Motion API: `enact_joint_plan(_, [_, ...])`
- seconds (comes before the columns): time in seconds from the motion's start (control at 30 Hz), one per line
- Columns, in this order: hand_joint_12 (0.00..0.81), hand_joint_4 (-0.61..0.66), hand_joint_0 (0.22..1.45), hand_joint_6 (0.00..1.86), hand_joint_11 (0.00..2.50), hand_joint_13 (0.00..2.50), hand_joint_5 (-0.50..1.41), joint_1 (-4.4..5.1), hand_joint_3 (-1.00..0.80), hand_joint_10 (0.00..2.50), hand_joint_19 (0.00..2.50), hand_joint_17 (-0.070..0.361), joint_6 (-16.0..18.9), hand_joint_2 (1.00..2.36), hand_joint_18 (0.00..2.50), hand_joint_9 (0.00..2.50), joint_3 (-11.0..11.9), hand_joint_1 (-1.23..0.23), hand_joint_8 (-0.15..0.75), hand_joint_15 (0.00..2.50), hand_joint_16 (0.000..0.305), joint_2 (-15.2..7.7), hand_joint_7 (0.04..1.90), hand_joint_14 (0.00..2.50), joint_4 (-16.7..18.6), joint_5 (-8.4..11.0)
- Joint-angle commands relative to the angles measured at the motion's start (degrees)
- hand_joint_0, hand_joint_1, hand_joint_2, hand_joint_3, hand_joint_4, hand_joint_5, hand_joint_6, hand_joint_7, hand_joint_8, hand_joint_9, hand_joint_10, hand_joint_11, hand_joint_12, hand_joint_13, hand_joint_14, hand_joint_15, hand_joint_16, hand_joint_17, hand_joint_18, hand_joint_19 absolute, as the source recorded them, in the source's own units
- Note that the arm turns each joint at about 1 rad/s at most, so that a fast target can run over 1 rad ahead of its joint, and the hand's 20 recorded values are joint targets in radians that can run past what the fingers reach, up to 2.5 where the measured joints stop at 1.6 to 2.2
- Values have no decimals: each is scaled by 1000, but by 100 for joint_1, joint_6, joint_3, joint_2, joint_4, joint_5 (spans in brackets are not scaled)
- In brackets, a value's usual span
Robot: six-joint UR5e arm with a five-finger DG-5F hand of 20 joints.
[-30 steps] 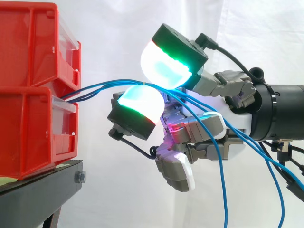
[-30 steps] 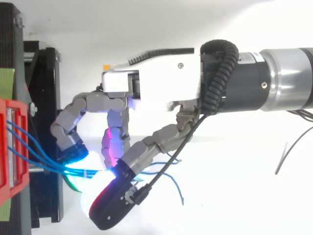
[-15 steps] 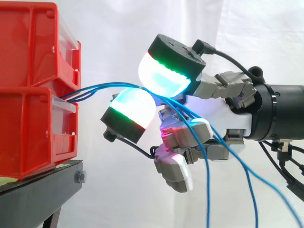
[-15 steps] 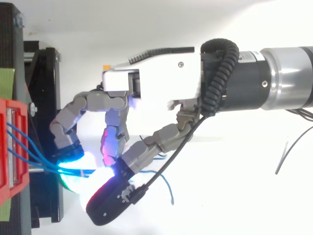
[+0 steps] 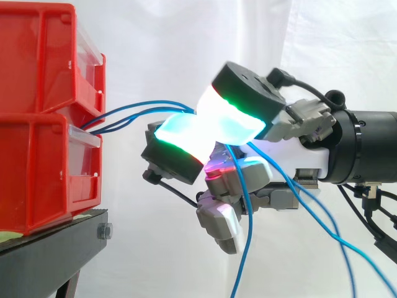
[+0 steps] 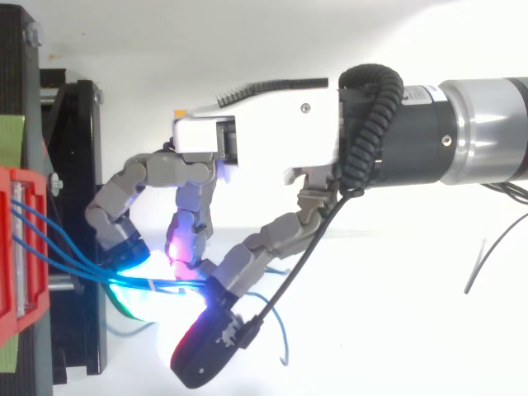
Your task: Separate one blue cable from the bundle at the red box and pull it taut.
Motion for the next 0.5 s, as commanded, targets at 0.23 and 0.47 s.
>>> enact_joint_plan(0.23, [445,103,490,902,1219,1241,-98,-2,-500,25,638,119,0,1000,1195,1484,17,-826,431,686,53,0,1141,24,0,-11])
enact_joint_plan(0.47, [438,118,531,872,1183,1240,-101,-2,-500,25,662,117,0,1000,1183,1479,35,-581,414,689,52,0,1090,25,0,-46])
